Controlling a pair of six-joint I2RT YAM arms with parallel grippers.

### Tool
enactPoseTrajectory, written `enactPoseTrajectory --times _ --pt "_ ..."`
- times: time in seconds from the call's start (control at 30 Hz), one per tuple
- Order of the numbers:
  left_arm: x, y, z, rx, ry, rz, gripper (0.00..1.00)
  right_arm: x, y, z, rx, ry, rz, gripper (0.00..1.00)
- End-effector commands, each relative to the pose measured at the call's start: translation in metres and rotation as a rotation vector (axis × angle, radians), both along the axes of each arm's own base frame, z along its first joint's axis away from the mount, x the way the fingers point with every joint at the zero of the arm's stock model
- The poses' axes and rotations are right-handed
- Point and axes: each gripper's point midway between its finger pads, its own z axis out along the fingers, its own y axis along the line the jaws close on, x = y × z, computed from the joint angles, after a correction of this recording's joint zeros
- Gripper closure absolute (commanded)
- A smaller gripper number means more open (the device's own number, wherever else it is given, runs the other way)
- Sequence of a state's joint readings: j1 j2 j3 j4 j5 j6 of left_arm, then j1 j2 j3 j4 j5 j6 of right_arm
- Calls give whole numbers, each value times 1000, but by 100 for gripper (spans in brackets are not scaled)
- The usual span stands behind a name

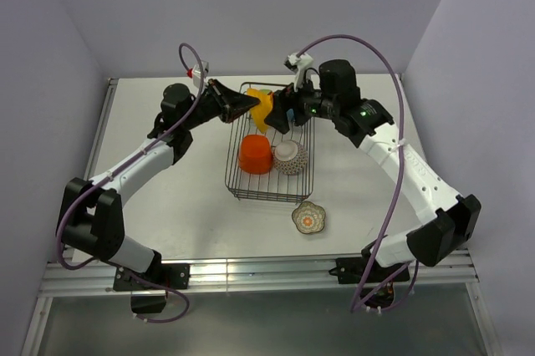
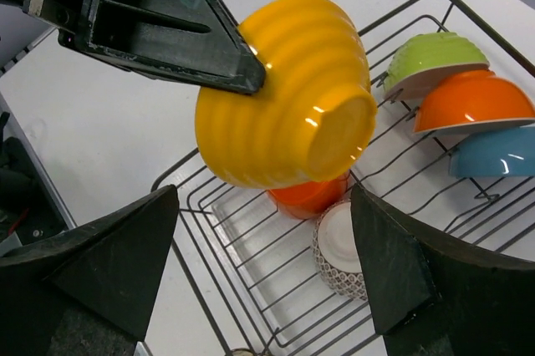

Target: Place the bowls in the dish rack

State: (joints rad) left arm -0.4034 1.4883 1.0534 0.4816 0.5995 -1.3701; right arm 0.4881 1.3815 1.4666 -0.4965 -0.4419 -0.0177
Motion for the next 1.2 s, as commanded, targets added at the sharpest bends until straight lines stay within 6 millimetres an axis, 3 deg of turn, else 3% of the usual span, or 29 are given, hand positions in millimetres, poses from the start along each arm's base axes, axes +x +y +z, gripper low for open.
enactPoseTrajectory --times 0.0,0.53,0.9,1.07,1.17 --pt "-1 0 35 -69 -52 3 100 11 6 19 -19 -88 -39 10" --pt "1 -5 32 -80 -15 -10 100 12 36 -4 -113 -69 -19 13" --pt "0 -7 27 -90 6 -23 100 19 37 -12 -135 -66 -38 32" --pt "3 -7 25 -91 18 -18 100 21 37 -21 -174 -41 -60 20" --pt "4 -7 23 -89 25 -14 100 21 39 -25 -184 -43 -63 22"
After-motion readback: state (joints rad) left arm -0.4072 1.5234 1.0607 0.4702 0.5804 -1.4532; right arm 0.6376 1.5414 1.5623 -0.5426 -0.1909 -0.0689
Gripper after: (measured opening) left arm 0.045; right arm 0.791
